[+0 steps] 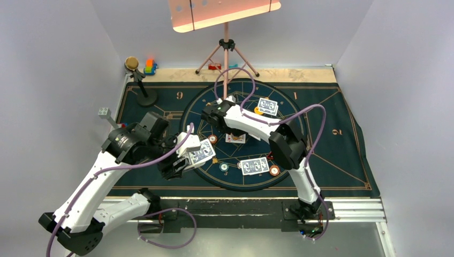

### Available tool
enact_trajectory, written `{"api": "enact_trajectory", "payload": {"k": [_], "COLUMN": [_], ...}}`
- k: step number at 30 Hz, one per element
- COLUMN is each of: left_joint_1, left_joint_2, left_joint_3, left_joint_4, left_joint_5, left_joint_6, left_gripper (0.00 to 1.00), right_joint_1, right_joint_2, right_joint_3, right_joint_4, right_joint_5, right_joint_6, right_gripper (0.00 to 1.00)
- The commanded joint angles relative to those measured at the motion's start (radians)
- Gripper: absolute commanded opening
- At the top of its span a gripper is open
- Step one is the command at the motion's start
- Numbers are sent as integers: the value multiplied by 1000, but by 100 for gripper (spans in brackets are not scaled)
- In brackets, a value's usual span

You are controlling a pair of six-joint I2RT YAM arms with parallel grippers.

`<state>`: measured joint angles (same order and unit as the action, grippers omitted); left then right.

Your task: Distribute texas hold em gaming equipment

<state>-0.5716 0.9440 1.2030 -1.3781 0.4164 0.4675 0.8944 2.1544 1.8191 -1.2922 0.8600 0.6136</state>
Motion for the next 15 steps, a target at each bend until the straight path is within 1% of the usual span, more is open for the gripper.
{"api": "enact_trajectory", "payload": {"k": [1, 5, 10, 15], "left_joint_1": [5, 5, 5, 5], "left_joint_2": [-15, -18, -21, -18], "left_joint_3": [26, 25, 29, 30], "left_joint_4": [5, 4, -1, 0], "left_joint_5": [30, 26, 19, 18], "left_joint_6": [16, 16, 16, 16], "left_gripper": [0, 0, 0, 0], "right_joint_1": [20, 20, 20, 24], "right_joint_2": [24, 74, 151, 172], "right_joint_3": [78, 111, 158, 165], "right_joint_4": [25, 83, 91, 105], "right_joint_5": [20, -28, -39, -56], "right_joint_6": [9, -17, -26, -32], "right_gripper": [0, 0, 0, 0]}}
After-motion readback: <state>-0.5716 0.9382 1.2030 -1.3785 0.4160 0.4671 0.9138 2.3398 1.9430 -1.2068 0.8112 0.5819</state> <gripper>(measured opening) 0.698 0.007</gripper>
